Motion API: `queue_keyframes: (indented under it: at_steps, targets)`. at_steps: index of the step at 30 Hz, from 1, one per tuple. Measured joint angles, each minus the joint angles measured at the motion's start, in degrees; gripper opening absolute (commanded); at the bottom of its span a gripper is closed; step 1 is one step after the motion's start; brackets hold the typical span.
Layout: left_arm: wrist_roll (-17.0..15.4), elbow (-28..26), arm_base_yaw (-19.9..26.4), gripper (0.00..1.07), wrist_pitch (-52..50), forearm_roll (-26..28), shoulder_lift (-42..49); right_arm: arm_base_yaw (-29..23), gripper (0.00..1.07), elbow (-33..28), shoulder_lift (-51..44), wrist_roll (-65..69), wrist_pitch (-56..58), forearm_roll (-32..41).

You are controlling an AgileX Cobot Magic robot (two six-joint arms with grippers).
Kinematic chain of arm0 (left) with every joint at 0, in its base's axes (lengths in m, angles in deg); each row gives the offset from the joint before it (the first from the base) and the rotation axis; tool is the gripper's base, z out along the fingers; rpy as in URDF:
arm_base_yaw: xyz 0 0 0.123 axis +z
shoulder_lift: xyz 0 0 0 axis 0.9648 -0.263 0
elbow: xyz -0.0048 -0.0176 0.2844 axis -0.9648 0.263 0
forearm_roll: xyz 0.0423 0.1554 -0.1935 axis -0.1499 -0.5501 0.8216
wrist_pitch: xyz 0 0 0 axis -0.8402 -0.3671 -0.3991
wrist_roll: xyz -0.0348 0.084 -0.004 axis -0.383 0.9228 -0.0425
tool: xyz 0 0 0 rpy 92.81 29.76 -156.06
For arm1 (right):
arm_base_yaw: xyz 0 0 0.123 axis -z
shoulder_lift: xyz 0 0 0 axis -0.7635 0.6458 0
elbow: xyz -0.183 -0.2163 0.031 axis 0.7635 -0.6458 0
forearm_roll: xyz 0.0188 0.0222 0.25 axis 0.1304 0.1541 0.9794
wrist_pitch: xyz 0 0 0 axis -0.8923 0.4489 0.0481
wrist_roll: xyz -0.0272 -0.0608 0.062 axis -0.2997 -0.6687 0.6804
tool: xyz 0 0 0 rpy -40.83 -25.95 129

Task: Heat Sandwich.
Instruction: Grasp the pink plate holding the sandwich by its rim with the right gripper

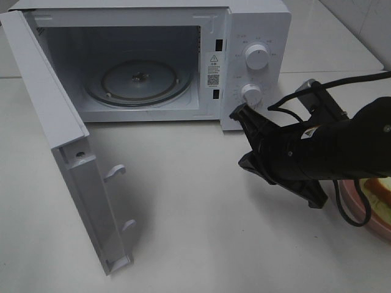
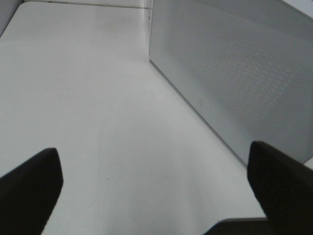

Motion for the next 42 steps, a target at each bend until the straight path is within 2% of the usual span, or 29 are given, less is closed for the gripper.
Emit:
queue_keyframes:
  at_steps: [8, 11, 12, 13, 21, 30, 31, 32, 34, 35, 36, 37, 38, 39, 40, 41, 42]
  targets:
    - [0.0, 0.0, 0.0, 0.97, 0.0, 0.0, 0.0, 4.81, 0.02, 0.29, -1.43, -10.71, 12.32, -3.44]
    - [0.0, 0.0, 0.0, 0.97, 0.0, 0.0, 0.0, 6.47, 0.03, 2.69, -1.95, -16.21, 21.49, -8.19]
    - [0.0, 0.0, 0.0, 0.97, 0.0, 0.0, 0.0, 6.7, 0.04, 4.35, -2.06, -19.54, 26.01, -11.75]
    - [0.0, 0.0, 0.0, 0.97, 0.0, 0.0, 0.0, 6.7, 0.04, 4.35, -2.06, -19.54, 26.01, -11.75]
    - [0.0, 0.0, 0.0, 0.97, 0.0, 0.0, 0.0, 6.7, 0.04, 13.06, -2.12, -28.59, 46.01, -26.41]
    - [0.0, 0.0, 0.0, 0.97, 0.0, 0.0, 0.0, 6.7, 0.09, 20.97, -2.46, -32.6, 60.16, -32.6]
    - [0.0, 0.0, 0.0, 0.97, 0.0, 0.0, 0.0, 6.7, 0.15, 22.75, -2.58, -33.0, 62.17, -33.92]
    - [0.0, 0.0, 0.0, 0.97, 0.0, 0.0, 0.0, 6.7, 0.15, 22.75, -2.58, -33.0, 62.17, -33.92]
    - [0.0, 0.0, 0.0, 0.97, 0.0, 0.0, 0.0, 6.7, 0.26, 24.35, -2.58, -33.17, 63.6, -35.29]
    - [0.0, 0.0, 0.0, 0.97, 0.0, 0.0, 0.0, 6.7, 0.41, 25.73, -2.58, -33.17, 64.4, -36.9]
    - [0.0, 0.0, 0.0, 0.97, 0.0, 0.0, 0.0, 6.7, 0.49, 26.41, -2.58, -33.17, 64.74, -37.64]
    - [0.0, 0.0, 0.0, 0.97, 0.0, 0.0, 0.0, 6.7, 0.49, 26.41, -2.58, -33.17, 64.74, -37.64]
    - [0.0, 0.0, 0.0, 0.97, 0.0, 0.0, 0.0, 6.7, 0.59, 26.81, -2.58, -33.23, 64.86, -38.45]
    - [0.0, 0.0, 0.0, 0.97, 0.0, 0.0, 0.0, 6.7, 0.7, 27.16, -2.58, -33.23, 65.03, -39.25]
    - [0.0, 0.0, 0.0, 0.97, 0.0, 0.0, 0.0, 6.7, 0.87, 27.33, -2.58, -33.52, 65.2, -40.62]
    - [0.0, 0.0, 0.0, 0.97, 0.0, 0.0, 0.0, 6.7, 0.95, 27.39, -2.58, -33.69, 65.26, -41.42]
    - [0.0, 0.0, 0.0, 0.97, 0.0, 0.0, 0.0, 6.7, 0.95, 27.39, -2.58, -33.69, 65.26, -41.42]
